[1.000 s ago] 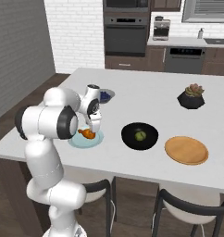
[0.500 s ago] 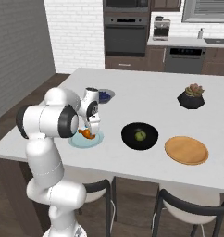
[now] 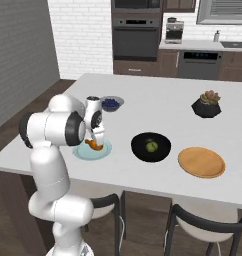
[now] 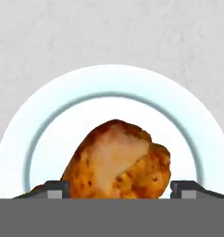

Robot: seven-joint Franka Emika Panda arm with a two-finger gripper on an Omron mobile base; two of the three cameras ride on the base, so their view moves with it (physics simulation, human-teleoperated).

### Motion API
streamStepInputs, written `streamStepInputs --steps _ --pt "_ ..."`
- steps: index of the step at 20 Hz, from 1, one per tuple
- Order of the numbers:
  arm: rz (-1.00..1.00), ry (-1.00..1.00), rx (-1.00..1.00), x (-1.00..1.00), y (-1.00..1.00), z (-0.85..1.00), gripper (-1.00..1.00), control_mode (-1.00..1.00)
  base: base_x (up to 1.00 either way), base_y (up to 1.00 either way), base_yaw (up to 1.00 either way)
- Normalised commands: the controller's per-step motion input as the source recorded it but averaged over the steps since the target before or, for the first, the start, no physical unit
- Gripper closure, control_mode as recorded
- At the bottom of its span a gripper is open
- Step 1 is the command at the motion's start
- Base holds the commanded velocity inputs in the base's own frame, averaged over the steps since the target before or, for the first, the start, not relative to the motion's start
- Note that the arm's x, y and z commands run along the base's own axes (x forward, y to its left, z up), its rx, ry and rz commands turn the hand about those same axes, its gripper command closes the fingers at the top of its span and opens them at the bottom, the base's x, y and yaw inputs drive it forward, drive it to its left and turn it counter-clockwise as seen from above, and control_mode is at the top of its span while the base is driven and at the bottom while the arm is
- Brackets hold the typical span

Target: Pick the chicken drumstick and lime from their plates and place them in the bowl. Then put the bowl in the fridge.

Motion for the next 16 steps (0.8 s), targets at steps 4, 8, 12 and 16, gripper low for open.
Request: streamStepInputs --steps 4,8,12,16 --pt "-0.01 0.00 -0.01 0.27 0.00 -0.44 -1.00 -1.00 0.00 0.00 0.00" --pt "0.00 0.00 -0.01 0.01 0.00 -0.66 -1.00 -1.00 0.00 0.00 0.00" --pt "0.00 0.08 0.00 -0.16 0.01 -0.74 -1.00 -1.00 0.00 0.00 0.00" --pt "0.00 0.02 -0.02 -0.38 0.27 -0.53 -1.00 -1.00 0.00 0.00 0.00"
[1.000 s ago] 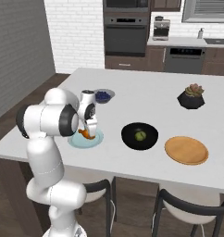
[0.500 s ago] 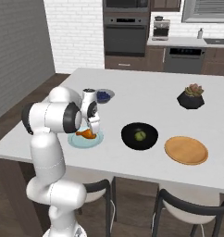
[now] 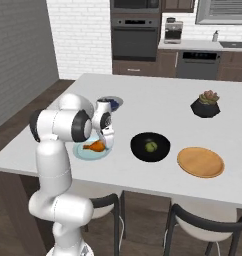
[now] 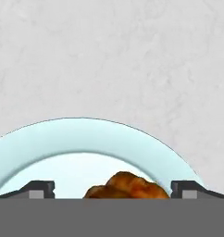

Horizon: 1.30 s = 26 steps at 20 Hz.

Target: Pick the chicken drumstick and lime from their plates and place them in the bowl. Then put the bowl in the fridge.

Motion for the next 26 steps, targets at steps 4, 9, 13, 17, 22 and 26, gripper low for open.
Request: streamStepInputs --steps 4,9,13,17,22,26 --pt "0.05 -0.11 0.00 -0.56 0.60 -0.03 -1.00 -1.00 0.00 0.00 0.00" --pt "0.09 -0.08 0.00 -0.66 0.62 -0.01 -1.00 -1.00 0.00 0.00 0.00" --pt "0.10 0.00 0.00 -0.35 0.53 -0.28 -1.00 -1.00 0.00 0.00 0.00" --pt "0.09 0.00 0.00 0.09 0.14 -0.42 -1.00 -1.00 0.00 0.00 0.00" --pt "0.08 -0.01 0.00 0.28 0.00 -0.17 -1.00 -1.00 0.00 0.00 0.00" --pt "0.07 0.00 0.00 0.09 0.00 -0.16 1.00 -1.00 0.00 0.00 0.00"
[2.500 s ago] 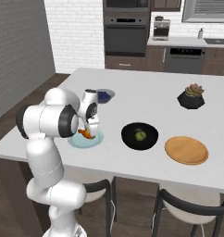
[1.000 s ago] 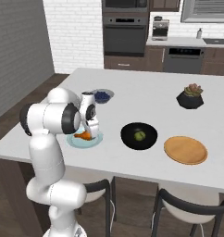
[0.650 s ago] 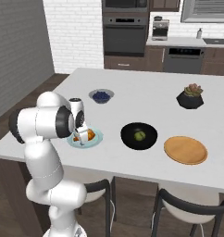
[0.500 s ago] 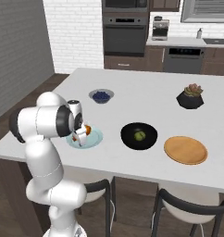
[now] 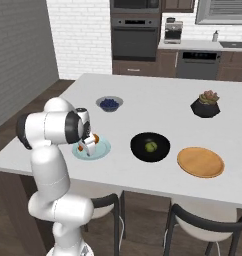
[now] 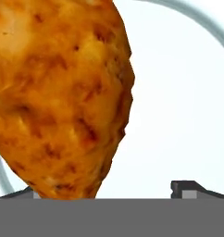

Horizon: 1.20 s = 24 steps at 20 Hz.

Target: Pick the chicken drumstick and lime from their plates and place them in the bowl. Then put the bowl in the fridge.

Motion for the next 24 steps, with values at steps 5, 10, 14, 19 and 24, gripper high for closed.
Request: streamStepInputs --steps 5,10,14,19,24 --pt "0.08 0.00 0.00 0.00 0.00 -0.18 1.00 -1.00 0.00 0.00 0.00" --pt "0.07 0.00 0.00 0.00 0.02 -0.15 1.00 -1.00 0.00 0.00 0.00" --pt "0.00 0.01 0.00 0.04 0.10 0.00 1.00 -1.00 0.00 0.00 0.00" --pt "-0.03 -0.10 0.01 -0.60 -0.03 0.34 1.00 -1.00 0.00 0.00 0.00" --pt "-0.07 -0.23 0.07 -1.00 -0.30 1.00 1.00 -1.00 0.00 0.00 0.00"
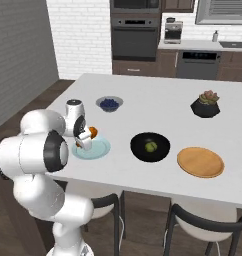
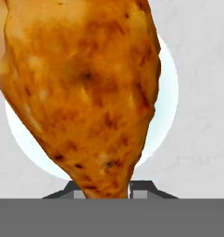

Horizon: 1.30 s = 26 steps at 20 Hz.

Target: Pick the chicken drumstick and lime from their plates and place them in the bowl. Then put the bowl in the fridge.

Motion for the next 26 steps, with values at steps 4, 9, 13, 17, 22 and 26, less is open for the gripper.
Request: streamStepInputs --steps 4,9,13,17,22,26 --pt "-0.02 -0.03 0.04 -0.83 -0.57 1.00 1.00 -1.00 0.00 0.00 0.00" --pt "0.00 0.00 0.00 -0.44 -0.63 0.92 1.00 -1.00 0.00 0.00 0.00" --pt "0.00 0.01 0.00 -0.12 -0.66 0.62 1.00 -1.00 0.00 0.00 0.00" --pt "0.00 0.08 0.00 0.07 -0.70 0.11 1.00 -1.00 0.00 0.00 0.00" --pt "0.03 0.08 0.00 0.38 -0.67 0.00 1.00 -1.00 0.00 0.00 0.00" --pt "0.01 0.07 0.00 0.48 -0.72 0.00 1.00 -1.00 0.00 0.00 0.00"
